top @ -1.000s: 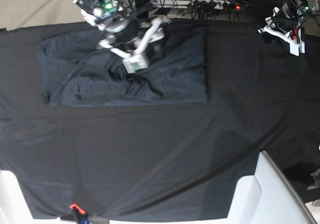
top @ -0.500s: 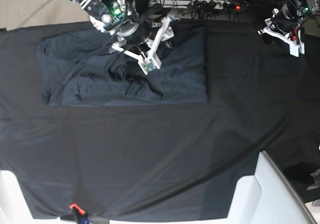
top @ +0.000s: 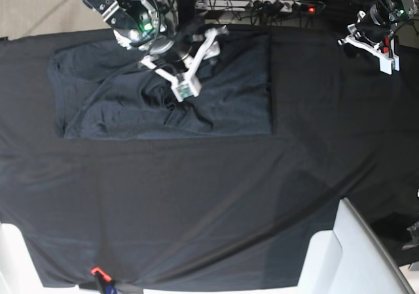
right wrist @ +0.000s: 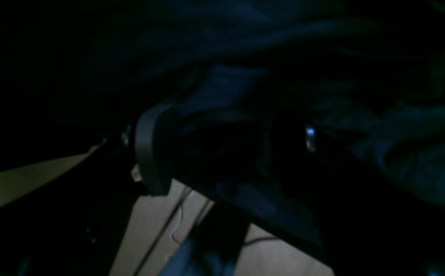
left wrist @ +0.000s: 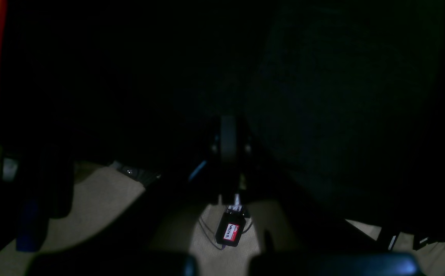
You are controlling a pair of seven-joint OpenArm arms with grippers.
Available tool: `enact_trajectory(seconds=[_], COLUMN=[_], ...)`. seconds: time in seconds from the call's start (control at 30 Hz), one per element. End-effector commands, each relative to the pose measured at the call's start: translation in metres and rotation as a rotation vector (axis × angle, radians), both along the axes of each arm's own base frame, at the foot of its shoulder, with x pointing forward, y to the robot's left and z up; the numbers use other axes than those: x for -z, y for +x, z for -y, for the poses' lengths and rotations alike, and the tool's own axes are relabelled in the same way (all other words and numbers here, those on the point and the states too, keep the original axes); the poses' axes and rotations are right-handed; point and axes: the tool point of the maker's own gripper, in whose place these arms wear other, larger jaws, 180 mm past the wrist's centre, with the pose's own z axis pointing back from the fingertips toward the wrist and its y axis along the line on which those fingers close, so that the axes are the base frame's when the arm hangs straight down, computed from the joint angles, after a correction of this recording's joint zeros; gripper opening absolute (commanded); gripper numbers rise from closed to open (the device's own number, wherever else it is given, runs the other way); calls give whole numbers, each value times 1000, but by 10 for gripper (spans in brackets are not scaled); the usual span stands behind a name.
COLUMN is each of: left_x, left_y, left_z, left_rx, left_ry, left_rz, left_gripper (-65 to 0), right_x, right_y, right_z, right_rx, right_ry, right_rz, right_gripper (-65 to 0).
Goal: Fold the T-shirt properly
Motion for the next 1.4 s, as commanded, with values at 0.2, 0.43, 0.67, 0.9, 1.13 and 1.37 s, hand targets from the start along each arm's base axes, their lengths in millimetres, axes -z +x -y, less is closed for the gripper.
enact_trajectory(seconds=[0.2, 0.43, 0.67, 0.9, 1.13, 1.37], left_x=[-8, -8, -8, -8, -8, -8], left_y=[5, 5, 5, 5, 5, 5], left_z=[-6, -6, -6, -6, -6, -6], left_rx=[2, 2, 2, 2, 2, 2], left_ry=[15, 15, 15, 15, 15, 15], left_rz=[31, 31, 31, 31, 31, 29], left_gripper=[-650, -650, -650, -650, -650, -650], right_x=[-9, -11, -19, -11, -12, -11], right_y=[5, 9, 4, -15, -30, -30], right_z=[-9, -5, 7, 21, 20, 21], right_rx=[1, 23, 84, 97, 96, 97], right_ry=[36, 40, 58, 36, 44, 41], right_rz=[22, 25, 23, -14, -34, -37], right_gripper=[-474, -644, -644, -644, -644, -644])
